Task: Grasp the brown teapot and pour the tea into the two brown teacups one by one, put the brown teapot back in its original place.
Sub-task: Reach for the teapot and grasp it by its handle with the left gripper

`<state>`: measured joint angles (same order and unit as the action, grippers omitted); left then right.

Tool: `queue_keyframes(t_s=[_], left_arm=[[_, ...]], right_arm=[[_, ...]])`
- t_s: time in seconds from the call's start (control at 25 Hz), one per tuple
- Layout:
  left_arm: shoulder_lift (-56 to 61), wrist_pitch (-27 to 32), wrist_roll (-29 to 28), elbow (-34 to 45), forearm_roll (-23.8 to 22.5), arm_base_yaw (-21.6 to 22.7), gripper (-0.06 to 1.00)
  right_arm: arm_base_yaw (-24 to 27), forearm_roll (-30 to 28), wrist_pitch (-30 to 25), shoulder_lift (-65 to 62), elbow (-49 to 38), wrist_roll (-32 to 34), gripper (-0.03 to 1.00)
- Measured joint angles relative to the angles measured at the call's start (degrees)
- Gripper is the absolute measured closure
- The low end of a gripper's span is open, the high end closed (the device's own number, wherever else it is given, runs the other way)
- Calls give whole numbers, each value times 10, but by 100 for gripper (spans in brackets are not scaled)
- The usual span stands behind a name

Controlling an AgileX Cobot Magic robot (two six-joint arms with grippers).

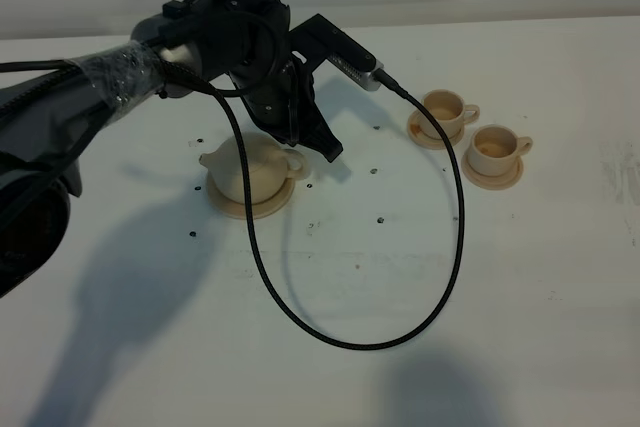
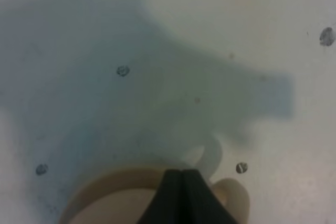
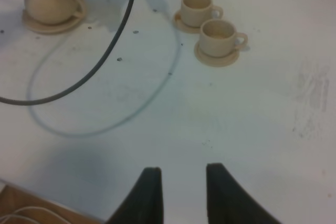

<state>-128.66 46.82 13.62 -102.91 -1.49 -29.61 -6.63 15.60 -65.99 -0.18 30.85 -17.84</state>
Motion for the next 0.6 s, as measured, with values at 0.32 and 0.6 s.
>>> queue_keyframes(t_s=[0.32, 0.6], left_arm=[[-4, -8, 5, 0, 9, 0, 100], [-5, 6, 34, 0, 15, 0, 100]], right_arm=[[0, 0, 0, 0, 0, 0, 75], [0, 0, 0, 0, 0, 0, 75]])
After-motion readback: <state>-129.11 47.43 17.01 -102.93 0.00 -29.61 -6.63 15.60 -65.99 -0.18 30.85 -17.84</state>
